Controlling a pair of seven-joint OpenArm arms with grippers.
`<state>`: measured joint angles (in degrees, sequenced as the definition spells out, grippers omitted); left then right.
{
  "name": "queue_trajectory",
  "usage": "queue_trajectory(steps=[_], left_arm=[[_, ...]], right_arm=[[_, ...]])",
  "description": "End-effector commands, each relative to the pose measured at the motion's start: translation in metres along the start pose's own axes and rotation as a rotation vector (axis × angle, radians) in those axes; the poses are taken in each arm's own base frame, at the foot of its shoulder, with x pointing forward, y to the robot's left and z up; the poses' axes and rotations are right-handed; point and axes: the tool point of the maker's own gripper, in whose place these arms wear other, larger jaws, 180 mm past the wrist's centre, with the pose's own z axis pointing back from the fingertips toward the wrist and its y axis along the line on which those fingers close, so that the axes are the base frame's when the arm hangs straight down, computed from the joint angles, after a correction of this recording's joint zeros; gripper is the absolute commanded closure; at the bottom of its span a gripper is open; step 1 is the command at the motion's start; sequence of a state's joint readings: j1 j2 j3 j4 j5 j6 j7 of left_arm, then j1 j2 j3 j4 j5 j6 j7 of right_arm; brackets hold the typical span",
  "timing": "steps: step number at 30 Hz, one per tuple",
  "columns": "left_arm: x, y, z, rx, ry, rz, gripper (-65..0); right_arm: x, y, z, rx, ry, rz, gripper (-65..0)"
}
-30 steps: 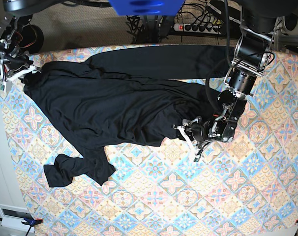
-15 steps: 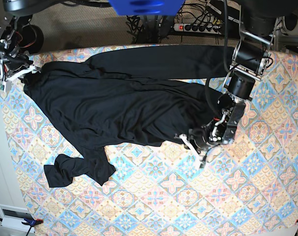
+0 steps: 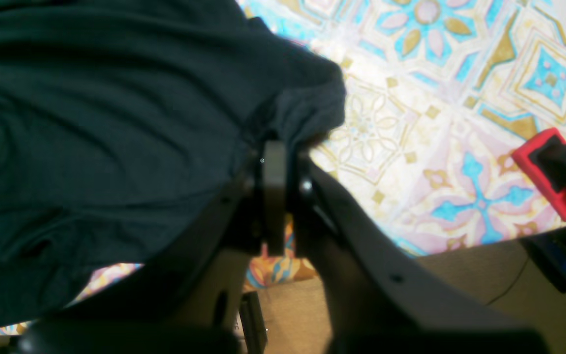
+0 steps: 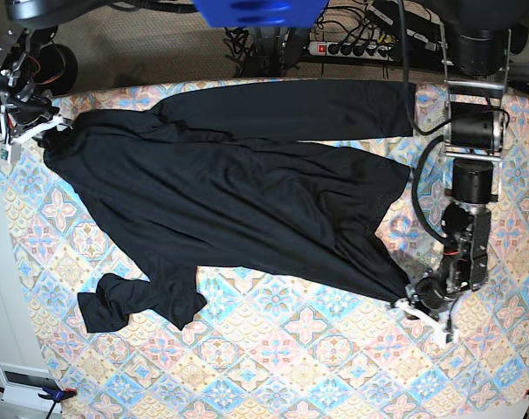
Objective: Layout the t-shirt on the table in an organized manner, then fold the t-shirt properly
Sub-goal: 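Pull the grasped edge outward with the left gripper, spreading the body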
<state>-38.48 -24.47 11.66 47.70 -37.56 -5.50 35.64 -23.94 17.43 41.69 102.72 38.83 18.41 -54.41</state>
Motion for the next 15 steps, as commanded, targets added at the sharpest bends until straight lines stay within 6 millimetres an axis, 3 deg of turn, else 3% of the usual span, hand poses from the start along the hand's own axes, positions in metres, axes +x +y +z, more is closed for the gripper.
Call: queue_trajectory(steps=[1,5,10,13,15], left_arm=[[0.038,0.003,0.01,0.001,-0.095,-0.009,0.0],[0.07,0.031,0.026,0.053,-0.2,-0.025,0.0],[0.089,0.045,0.037,0.082,-0.244,-0.035,0.0],[0.095,0.05,0.039,0.101,-0.273,-0.041,0.0],[0.096,0.07,0.042,0.173,-0.285,-0.034,0.0]], right_arm=[[0.012,0.007,0.001,0.021,-0.03,0.038,0.0],[0.009,0.041,-0.007,0.103,-0.011,0.094,0.0],[-0.007,0.073,-0.017,0.185,0.04,0.129,-2.7],[-0.011,0.064,-0.02,0.124,0.075,0.08,-10.6],[-0.012,0.055,-0.019,0.065,0.088,0.089,-14.7]])
